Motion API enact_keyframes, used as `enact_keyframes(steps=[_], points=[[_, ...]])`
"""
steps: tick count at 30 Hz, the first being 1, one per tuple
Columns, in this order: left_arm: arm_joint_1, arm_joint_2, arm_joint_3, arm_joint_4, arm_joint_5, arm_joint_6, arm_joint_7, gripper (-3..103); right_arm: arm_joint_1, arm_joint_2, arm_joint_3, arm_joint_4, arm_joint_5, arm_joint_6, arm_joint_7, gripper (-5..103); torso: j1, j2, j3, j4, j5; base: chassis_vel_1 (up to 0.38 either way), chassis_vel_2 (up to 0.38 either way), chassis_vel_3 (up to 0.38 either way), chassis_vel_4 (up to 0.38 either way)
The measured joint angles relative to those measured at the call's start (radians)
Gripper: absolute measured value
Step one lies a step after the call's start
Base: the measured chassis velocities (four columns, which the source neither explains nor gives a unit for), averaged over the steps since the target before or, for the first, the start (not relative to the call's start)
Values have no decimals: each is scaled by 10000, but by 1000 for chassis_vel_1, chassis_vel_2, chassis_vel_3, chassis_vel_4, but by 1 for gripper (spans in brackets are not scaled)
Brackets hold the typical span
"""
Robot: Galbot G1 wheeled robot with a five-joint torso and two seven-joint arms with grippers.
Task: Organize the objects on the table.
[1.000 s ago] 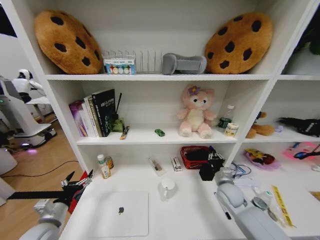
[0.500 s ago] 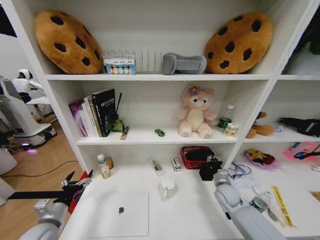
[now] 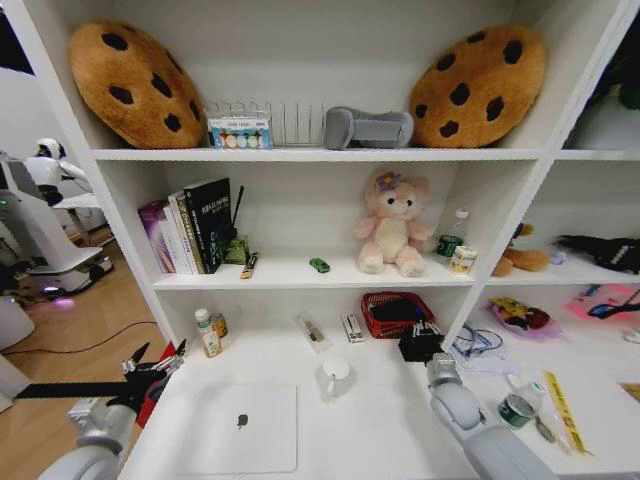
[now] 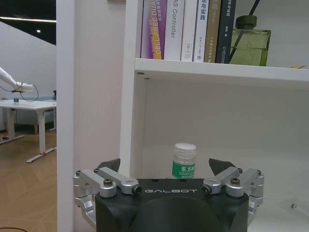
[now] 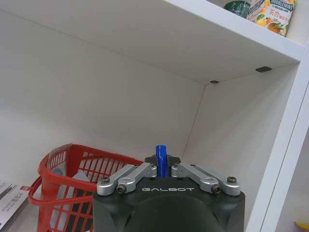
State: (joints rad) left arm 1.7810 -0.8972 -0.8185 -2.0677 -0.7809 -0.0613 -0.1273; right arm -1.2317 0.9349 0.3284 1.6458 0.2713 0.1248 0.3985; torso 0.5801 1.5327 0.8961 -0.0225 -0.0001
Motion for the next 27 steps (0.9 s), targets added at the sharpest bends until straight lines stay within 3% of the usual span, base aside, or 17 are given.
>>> enact_keyframes(steps=[8,10,17,19,22,25,27], points=[[0,0,0,0,0,0,0,100,-180,-32,95,162,97,-59,131,5,0,0,0,-1,0,0,0,0,0],[0,0,0,0,0,0,0,100,-179,-44,97,190,112,-71,162,10,0,0,0,-1,1,0,0,0,0],[0,0,0,0,-1,0,0,100,-468,-49,198,528,174,-162,441,42,0,0,0,-1,1,0,0,0,0],[0,0,0,0,0,0,0,100,-533,-49,220,614,175,-178,475,42,0,0,0,-1,2,0,0,0,0],[0,0,0,0,0,0,0,100,-937,-122,285,1347,337,-363,562,58,0,0,0,-1,1,0,0,0,0],[0,0,0,0,0,0,1,100,-1170,-174,308,1787,518,-568,613,64,0,0,0,0,0,0,0,0,0],[0,0,0,0,0,0,0,100,-1650,-230,359,2583,688,-868,685,75,0,0,0,-1,0,0,0,0,0]])
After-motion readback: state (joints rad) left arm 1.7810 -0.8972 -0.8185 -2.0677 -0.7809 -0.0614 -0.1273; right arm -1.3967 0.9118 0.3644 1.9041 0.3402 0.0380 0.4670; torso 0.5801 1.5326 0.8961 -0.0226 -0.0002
